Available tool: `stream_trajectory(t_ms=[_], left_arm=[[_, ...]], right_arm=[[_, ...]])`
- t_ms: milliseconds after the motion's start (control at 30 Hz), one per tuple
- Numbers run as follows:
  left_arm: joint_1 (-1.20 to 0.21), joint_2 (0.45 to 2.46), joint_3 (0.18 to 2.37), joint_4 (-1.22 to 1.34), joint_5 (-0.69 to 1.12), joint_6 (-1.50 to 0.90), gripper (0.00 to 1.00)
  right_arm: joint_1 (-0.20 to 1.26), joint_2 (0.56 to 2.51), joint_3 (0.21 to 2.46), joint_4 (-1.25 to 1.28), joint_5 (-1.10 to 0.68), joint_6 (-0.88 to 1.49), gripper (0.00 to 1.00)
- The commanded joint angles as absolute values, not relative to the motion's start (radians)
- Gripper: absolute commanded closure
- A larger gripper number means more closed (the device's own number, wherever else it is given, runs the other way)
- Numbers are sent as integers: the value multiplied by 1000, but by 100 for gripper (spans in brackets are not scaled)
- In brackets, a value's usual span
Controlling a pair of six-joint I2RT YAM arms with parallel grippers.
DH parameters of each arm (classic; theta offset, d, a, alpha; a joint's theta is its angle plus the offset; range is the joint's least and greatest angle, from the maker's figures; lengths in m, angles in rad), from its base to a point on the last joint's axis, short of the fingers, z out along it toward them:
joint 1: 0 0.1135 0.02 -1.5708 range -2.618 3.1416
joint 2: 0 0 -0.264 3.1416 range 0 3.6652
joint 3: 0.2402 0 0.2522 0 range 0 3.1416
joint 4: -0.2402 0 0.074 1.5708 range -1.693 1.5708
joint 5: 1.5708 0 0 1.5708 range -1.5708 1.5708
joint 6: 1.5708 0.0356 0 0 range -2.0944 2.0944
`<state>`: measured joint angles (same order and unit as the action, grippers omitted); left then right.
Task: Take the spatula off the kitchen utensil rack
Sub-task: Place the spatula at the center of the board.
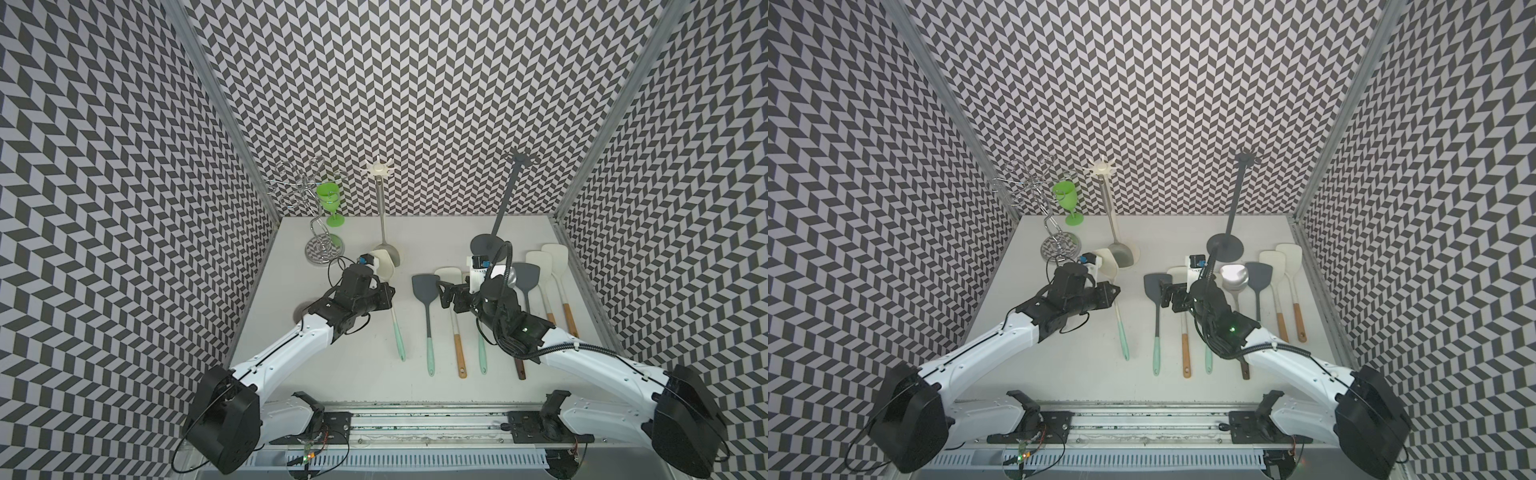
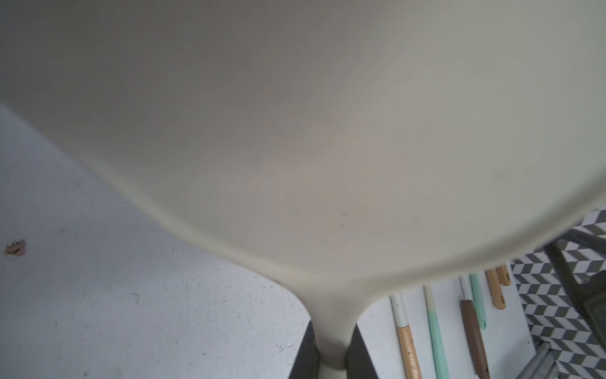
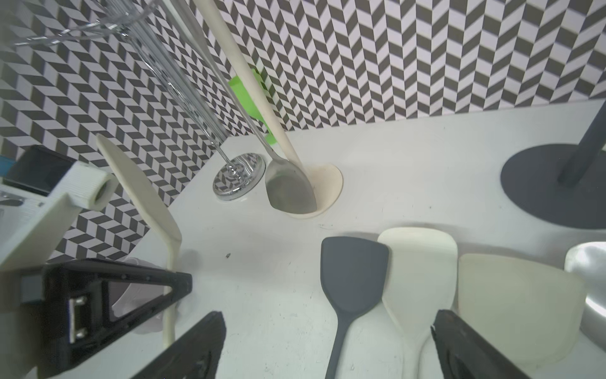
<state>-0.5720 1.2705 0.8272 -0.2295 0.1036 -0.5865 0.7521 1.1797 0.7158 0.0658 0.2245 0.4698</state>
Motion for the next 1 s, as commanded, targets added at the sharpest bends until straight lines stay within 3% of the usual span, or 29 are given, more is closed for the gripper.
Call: stream_trajectory(t_ms=[0, 400, 967], left_arm=[[-621, 1345, 912, -330, -12, -529, 100], [-681, 1546, 1055, -522, -31, -556, 100], [-730, 1746, 1154, -578, -51, -569, 94]], right_arm=[[750, 1185, 759, -53, 194, 594, 0], [745, 1027, 630, 36, 320, 575, 1], [739, 993, 590, 42, 365, 584, 0]])
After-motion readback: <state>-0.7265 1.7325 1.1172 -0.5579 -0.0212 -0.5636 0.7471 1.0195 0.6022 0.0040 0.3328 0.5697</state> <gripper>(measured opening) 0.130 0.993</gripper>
